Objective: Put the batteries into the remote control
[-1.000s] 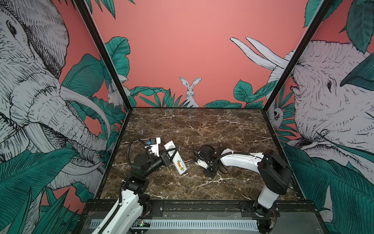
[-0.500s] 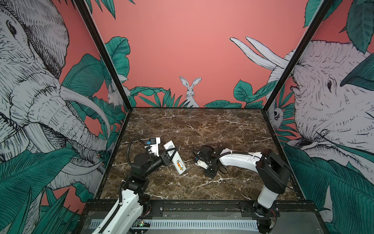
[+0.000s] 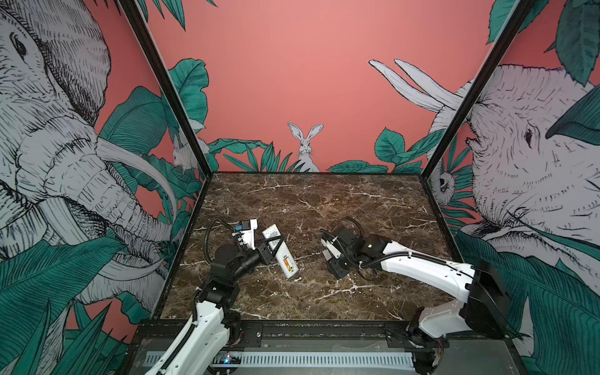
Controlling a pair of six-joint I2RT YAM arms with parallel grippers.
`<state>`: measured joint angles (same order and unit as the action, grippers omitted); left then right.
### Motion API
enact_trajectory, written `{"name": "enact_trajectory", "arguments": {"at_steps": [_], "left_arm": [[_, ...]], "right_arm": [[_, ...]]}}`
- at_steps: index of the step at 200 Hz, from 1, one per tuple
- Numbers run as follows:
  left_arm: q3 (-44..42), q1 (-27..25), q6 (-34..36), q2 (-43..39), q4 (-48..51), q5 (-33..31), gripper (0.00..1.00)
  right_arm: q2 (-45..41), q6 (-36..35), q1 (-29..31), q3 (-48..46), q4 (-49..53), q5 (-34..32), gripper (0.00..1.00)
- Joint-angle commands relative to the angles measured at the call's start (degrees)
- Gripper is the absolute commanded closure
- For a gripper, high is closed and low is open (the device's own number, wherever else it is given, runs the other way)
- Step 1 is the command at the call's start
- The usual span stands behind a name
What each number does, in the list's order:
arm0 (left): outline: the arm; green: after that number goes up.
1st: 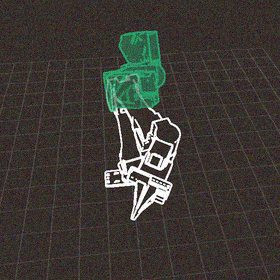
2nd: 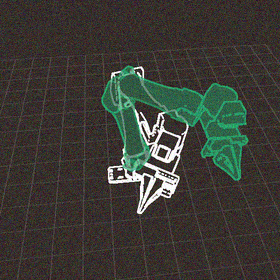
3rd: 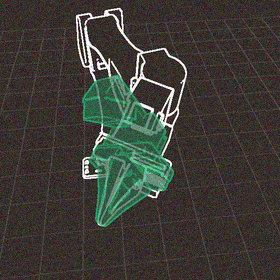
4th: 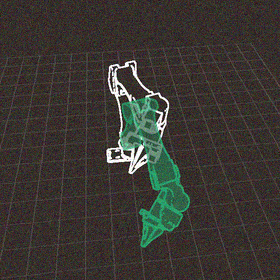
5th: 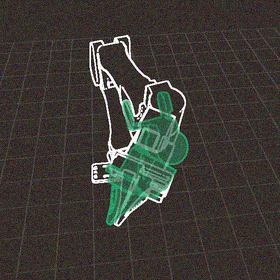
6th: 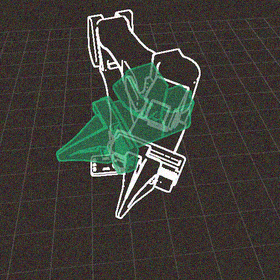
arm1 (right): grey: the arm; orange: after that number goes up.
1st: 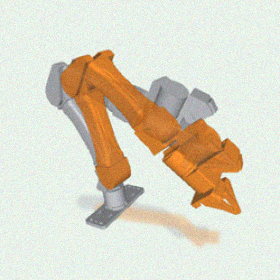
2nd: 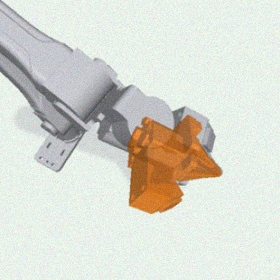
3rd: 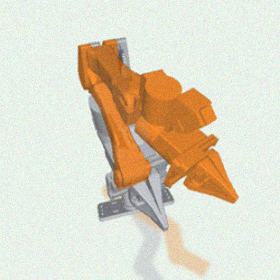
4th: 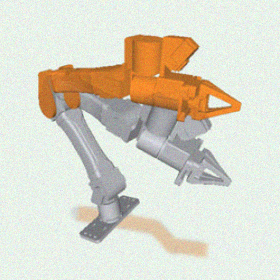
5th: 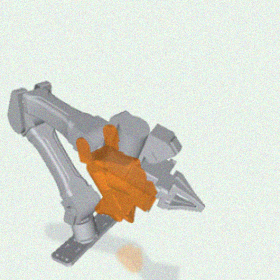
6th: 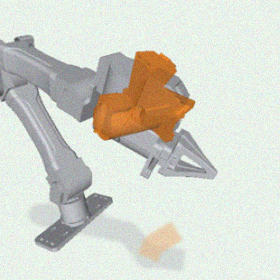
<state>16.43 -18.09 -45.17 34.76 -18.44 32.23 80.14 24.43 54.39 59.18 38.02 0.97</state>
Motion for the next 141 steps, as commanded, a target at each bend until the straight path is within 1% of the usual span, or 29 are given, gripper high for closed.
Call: {"name": "enact_trajectory", "arguments": {"at_steps": [1, 10, 19, 20, 25, 33, 44, 58, 71, 98, 119, 141], "left_arm": [[-0.8, 0.6, 0.6, -0.7, -3.7, 1.0, 1.00], [-0.9, 0.6, 0.6, -0.9, -4.0, 1.0, 1.00], [-1.0, 0.7, 0.6, -1.1, -4.3, 1.0, 1.00], [-1.0, 0.7, 0.6, -1.1, -4.3, 0.9, 1.00], [-1.0, 0.7, 0.7, -1.2, -4.3, 1.0, 1.00], [-1.1, 0.8, 0.8, -1.6, -4.3, 0.9, 1.00], [-1.0, 1.0, 1.2, -2.2, -3.8, 0.7, 1.00], [-0.9, 1.1, 2.0, -3.0, -2.8, 0.5, 1.00], [-0.6, 1.3, 2.9, -3.6, -1.7, 0.5, 1.00], [-0.1, 1.5, 4.2, -4.1, -0.6, 0.4, 1.00], [0.3, 1.4, 5.3, -3.7, 0.0, 0.4, 1.00], [0.4, 1.5, 6.0, -2.8, -0.5, 0.4, 1.00]], "right_arm": [[-4.8, 18.8, 0.4, -2.1, -3.0, -1.3, 0.32], [-6.6, 25.6, 0.3, -2.9, -4.9, -1.4, 0.29], [-7.4, 30.2, 0.4, -3.6, -5.9, -1.0, 0.29], [-7.5, 31.8, 0.3, -3.7, -6.0, -1.0, 0.29], [-7.7, 33.9, 0.4, -3.8, -6.0, -0.9, 0.29], [-7.7, 39.4, 0.5, -4.1, -5.9, -0.6, 0.29], [-7.6, 45.6, 0.8, -4.0, -5.3, -0.6, 0.28], [-7.1, 51.8, 1.3, -3.9, -4.4, -0.9, 0.27], [-6.2, 59.3, 1.3, -3.1, -0.8, -1.6, 0.28], [-4.0, 67.6, 1.3, -1.9, 3.1, -2.5, 0.28], [-2.7, 72.4, 1.2, -2.4, 1.7, -2.3, 0.27], [-1.0, 77.8, 1.3, -4.5, -2.6, 0.0, 0.27]]}}
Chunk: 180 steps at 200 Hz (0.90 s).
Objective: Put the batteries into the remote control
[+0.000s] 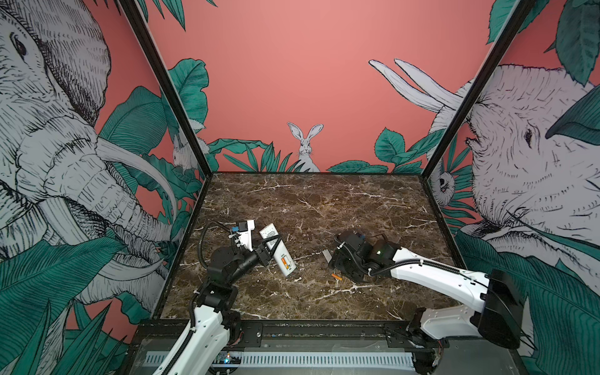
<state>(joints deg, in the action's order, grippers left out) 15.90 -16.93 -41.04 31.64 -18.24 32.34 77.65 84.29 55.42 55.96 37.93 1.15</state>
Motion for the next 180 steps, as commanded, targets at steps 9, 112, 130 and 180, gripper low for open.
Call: {"name": "enact_trajectory", "arguments": {"at_steps": [9, 112, 130, 180], "left_arm": [[0.9, 0.4, 2.0, 0.7, -1.0, 0.3, 1.00], [1.8, 0.4, 5.0, 1.7, -0.4, -1.6, 1.00], [1.6, 0.4, 5.1, 1.7, 0.0, -1.8, 1.00], [2.2, 0.4, 6.1, 2.3, 0.7, -2.6, 1.00]], "right_arm": [[2.0, 19.8, 0.2, -2.3, -4.4, 0.3, 0.27], [7.4, 29.4, -0.4, -7.0, -11.1, 0.7, 0.37], [7.8, 29.3, -1.3, -7.3, -10.8, 0.8, 0.38], [9.6, 28.0, -3.3, -7.1, -11.3, 1.7, 0.41]]}}
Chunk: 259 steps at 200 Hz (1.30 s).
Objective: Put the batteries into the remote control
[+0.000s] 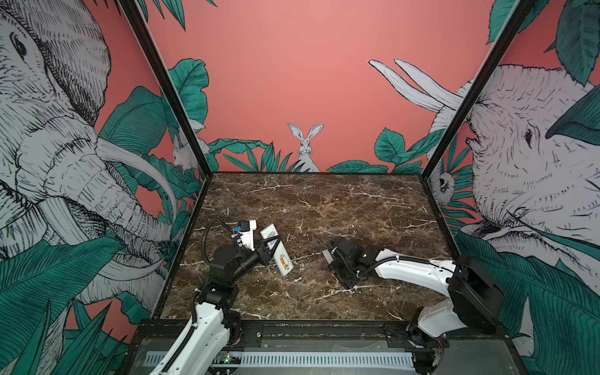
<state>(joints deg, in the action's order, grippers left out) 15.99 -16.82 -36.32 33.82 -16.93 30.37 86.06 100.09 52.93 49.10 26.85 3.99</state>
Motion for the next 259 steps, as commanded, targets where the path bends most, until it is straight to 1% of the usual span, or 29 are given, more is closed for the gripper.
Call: {"name": "enact_trajectory", "arguments": {"at_steps": [1, 53, 97, 148, 186, 214, 220, 235, 259], "left_arm": [[2.2, 0.3, 1.4, 0.1, -0.6, -0.7, 1.00], [2.2, 0.2, 2.0, 0.5, -0.2, -1.2, 1.00], [2.4, 0.2, 2.7, 0.6, 0.4, -1.4, 1.00], [3.0, -0.1, 4.2, 0.6, 1.1, -2.5, 1.00], [2.8, -0.3, 4.8, 0.6, 1.5, -3.1, 1.00], [2.6, -0.4, 5.0, 0.7, 1.6, -3.9, 1.00], [2.5, -0.4, 5.0, 0.7, 1.5, -4.0, 1.00], [2.4, -0.4, 5.1, 0.7, 1.4, -4.4, 1.00], [2.3, -0.4, 4.8, 0.9, 1.3, -4.4, 1.00]], "right_arm": [[1.2, 12.2, -0.9, -0.2, -0.3, -1.2, 0.41], [3.4, 12.3, -1.1, -0.7, -2.2, 0.6, 0.43], [4.0, 11.6, -1.9, -1.3, -2.4, 0.2, 0.44], [3.9, 11.4, -2.6, -3.4, -2.5, 0.2, 0.50], [4.8, 10.3, -3.4, -4.7, -3.0, 0.7, 0.57], [5.2, 7.8, -3.9, -4.1, -2.6, 1.5, 0.69], [6.7, 7.4, -4.1, -4.0, -2.6, 1.8, 0.71], [7.3, 5.5, -4.8, -3.9, -2.2, 2.3, 0.75], [8.5, 0.0, -6.2, -2.3, 1.8, 3.0, 0.77]]}}
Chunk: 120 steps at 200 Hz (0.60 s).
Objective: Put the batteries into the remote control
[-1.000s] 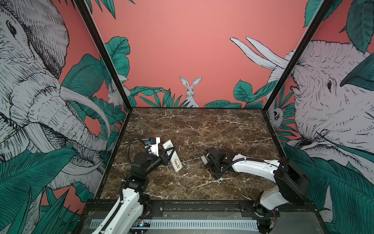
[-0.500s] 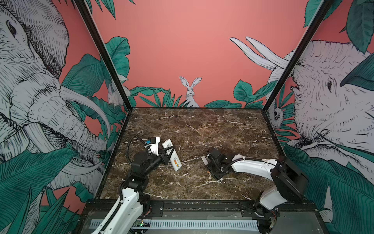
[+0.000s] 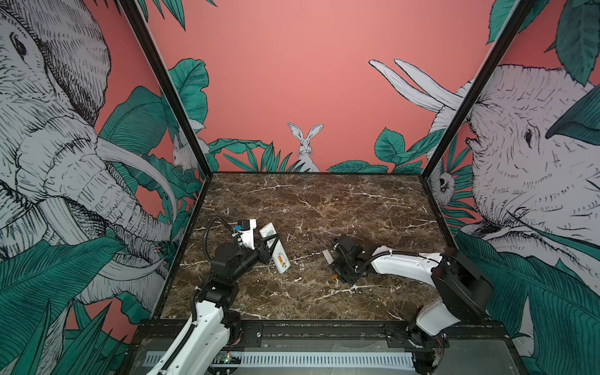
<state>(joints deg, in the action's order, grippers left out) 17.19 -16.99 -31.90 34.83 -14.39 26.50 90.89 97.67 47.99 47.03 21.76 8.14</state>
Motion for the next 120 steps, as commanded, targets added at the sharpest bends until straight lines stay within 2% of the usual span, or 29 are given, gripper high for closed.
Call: {"name": "enact_trajectory", "arguments": {"at_steps": [1, 28, 70, 94, 120], "left_arm": [[1.1, -0.2, 0.4, -0.1, -1.3, -0.5, 1.00], [0.8, -0.3, 0.2, 0.2, -1.6, -0.4, 1.00], [0.7, -0.2, -0.3, 0.7, -2.0, -0.1, 1.00], [0.9, -0.2, -1.0, 1.3, -2.2, 1.0, 1.00], [1.0, -0.2, -2.1, 1.8, -2.2, 2.4, 1.00]], "right_arm": [[3.7, 2.1, -1.3, -0.2, 7.1, -1.2, 0.77], [5.1, -5.1, -1.9, 1.8, 11.7, -1.6, 0.77], [9.9, -26.6, -2.6, 9.5, 19.0, -3.5, 0.81], [12.7, -35.3, -2.6, 11.0, 17.7, -1.5, 0.87], [13.3, -41.5, -2.3, 11.5, 17.0, -2.0, 0.90]]}}
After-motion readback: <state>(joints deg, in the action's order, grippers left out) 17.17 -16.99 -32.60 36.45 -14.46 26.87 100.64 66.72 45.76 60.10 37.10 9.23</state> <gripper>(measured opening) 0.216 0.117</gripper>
